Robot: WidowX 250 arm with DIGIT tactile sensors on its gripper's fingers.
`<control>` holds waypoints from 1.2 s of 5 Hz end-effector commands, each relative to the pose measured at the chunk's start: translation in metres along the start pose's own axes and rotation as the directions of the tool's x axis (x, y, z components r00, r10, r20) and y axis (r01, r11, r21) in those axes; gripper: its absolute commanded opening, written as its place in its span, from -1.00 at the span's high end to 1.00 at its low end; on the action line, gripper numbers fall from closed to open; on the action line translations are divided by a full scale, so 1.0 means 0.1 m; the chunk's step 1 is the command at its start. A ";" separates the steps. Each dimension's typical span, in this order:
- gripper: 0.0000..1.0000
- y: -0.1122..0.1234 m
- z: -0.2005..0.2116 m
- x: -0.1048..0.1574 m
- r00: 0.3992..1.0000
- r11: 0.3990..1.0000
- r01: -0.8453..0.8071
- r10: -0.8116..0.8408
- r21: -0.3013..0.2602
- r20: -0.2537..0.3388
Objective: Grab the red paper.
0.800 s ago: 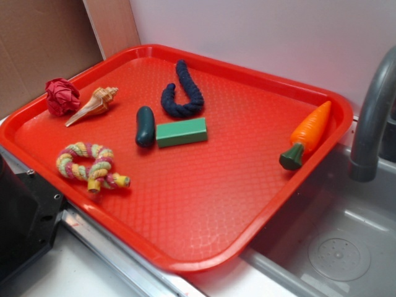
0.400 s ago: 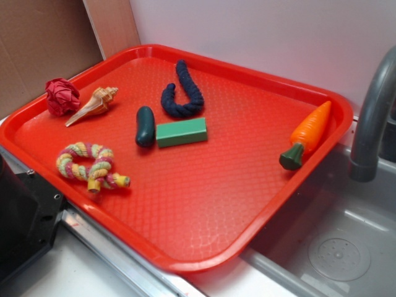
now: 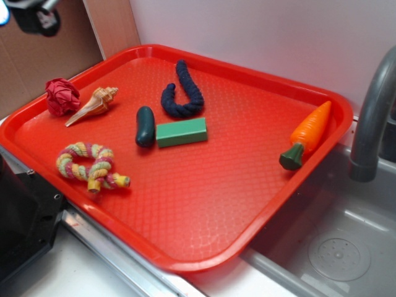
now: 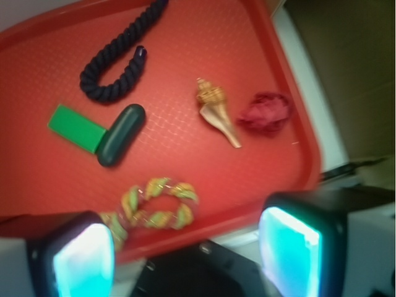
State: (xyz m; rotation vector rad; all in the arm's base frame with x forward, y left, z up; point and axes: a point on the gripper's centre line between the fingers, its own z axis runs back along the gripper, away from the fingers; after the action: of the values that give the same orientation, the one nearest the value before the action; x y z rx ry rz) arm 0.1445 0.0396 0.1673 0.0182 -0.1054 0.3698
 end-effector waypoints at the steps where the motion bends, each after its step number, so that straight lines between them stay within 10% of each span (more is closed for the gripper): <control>1: -1.00 0.38 -0.51 0.29 0.937 0.937 -0.343 0.335 0.068 0.101; 4: -1.00 0.50 -0.91 0.73 0.849 0.851 -0.525 0.519 0.037 0.098; 6: -1.00 0.80 -1.20 0.56 0.727 0.725 -0.687 0.686 0.049 0.036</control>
State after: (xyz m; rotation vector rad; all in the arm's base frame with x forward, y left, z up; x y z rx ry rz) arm 0.1851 0.1340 0.0470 0.0349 -0.0815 1.1252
